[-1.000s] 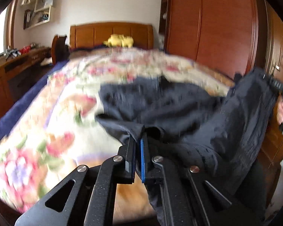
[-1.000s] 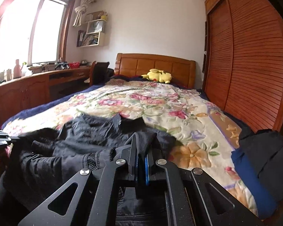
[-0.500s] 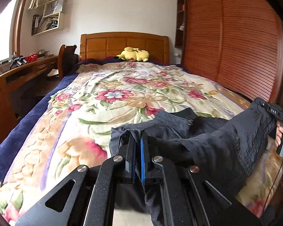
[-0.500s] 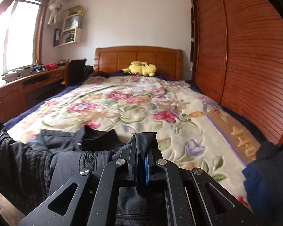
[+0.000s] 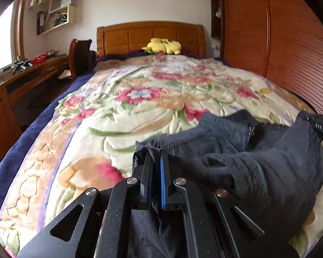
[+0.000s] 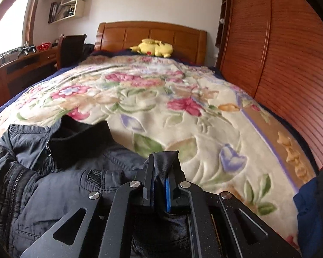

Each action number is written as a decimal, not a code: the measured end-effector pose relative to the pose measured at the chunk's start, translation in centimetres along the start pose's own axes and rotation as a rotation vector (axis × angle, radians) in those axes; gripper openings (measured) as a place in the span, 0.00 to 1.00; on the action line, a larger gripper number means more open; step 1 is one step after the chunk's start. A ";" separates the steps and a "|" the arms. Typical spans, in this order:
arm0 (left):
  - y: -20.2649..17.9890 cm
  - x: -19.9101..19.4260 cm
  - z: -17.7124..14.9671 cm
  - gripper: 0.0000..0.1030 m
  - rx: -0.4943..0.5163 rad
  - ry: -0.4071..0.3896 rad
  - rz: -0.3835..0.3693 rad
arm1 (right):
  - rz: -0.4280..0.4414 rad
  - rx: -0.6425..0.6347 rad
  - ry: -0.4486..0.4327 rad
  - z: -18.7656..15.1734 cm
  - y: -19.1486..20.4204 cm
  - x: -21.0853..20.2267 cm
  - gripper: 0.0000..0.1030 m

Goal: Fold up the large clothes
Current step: 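Lift the hem with both grippers and fold it toward the collar, release, then grasp the folded jacket's edge with the right gripper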

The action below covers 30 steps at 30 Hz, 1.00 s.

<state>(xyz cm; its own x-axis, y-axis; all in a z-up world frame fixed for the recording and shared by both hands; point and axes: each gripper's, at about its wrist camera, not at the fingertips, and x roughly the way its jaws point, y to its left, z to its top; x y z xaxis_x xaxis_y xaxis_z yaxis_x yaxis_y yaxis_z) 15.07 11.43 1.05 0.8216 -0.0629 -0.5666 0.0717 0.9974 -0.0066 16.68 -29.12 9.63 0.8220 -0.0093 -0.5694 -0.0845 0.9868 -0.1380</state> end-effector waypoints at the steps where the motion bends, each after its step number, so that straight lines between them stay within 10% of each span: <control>1: 0.3 -0.2 0.1 0.08 -0.017 -0.001 -0.019 | 0.010 0.012 -0.002 0.2 -0.2 -0.3 0.11; 7: 0.4 -2.5 -0.6 0.38 -0.021 -0.007 -0.111 | 0.033 0.017 0.010 0.3 -0.7 -4.0 0.63; 11: -0.3 -4.4 -1.4 0.42 0.014 0.007 -0.157 | 0.031 -0.002 -0.007 -1.1 -0.4 -7.1 0.66; 15: -0.6 -5.8 -2.6 0.71 0.027 0.006 -0.182 | 0.114 -0.012 -0.004 -2.3 1.6 -8.5 0.66; 30: 1.7 -8.2 -4.9 0.72 -0.001 -0.028 -0.131 | 0.464 -0.289 0.051 -6.5 15.4 -12.8 0.69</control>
<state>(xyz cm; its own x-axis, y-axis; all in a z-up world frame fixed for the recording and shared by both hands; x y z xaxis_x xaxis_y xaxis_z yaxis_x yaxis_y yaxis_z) 5.65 13.78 1.66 0.8208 -0.1933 -0.5375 0.1785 0.9807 -0.0801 1.20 -14.88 9.51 0.6337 0.4016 -0.6612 -0.5891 0.8045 -0.0760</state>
